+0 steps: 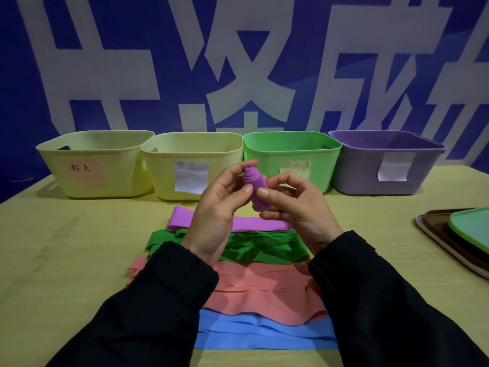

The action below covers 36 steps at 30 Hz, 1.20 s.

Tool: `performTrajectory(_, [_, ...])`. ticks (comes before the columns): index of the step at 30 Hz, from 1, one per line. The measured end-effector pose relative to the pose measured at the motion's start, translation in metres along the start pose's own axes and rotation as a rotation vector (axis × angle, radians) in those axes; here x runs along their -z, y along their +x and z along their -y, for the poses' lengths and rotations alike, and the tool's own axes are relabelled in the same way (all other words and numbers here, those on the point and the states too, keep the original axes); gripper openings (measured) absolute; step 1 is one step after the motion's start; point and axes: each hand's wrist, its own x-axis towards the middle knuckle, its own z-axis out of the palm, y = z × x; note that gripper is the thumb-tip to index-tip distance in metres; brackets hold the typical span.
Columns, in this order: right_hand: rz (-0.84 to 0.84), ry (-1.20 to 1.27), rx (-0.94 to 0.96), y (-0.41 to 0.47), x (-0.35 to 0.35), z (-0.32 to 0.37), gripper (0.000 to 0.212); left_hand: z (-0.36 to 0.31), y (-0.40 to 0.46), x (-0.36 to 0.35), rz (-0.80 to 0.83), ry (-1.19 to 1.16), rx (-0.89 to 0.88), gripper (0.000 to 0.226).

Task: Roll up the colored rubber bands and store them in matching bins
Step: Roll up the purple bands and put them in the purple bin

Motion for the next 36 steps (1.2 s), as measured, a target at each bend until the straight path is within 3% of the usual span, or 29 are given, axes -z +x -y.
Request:
performTrajectory(7, [0.002, -0.141, 0.122, 0.007, 0.007, 0.016, 0.025, -0.006, 0.017, -0.016, -0.093, 0.105, -0.014, 0.021])
performTrajectory(11, [-0.04, -0.115, 0.124, 0.012, 0.027, 0.028, 0.02, -0.013, 0.035, -0.025, -0.116, 0.293, -0.07, 0.012])
performTrajectory(21, [-0.294, -0.244, 0.174, 0.015, 0.115, 0.05, 0.023, 0.015, 0.085, -0.098, -0.005, 0.417, -0.02, 0.015])
performTrajectory(32, [-0.576, -0.893, 0.21, 0.06, 0.231, 0.068, 0.012, 0.071, 0.178, -0.198, 0.009, 0.723, -0.062, 0.008])
performTrajectory(36, [-0.669, -0.975, 0.183, 0.087, 0.254, 0.058, 0.009, 0.086, 0.193, -0.207, 0.167, 0.948, -0.092, 0.03])
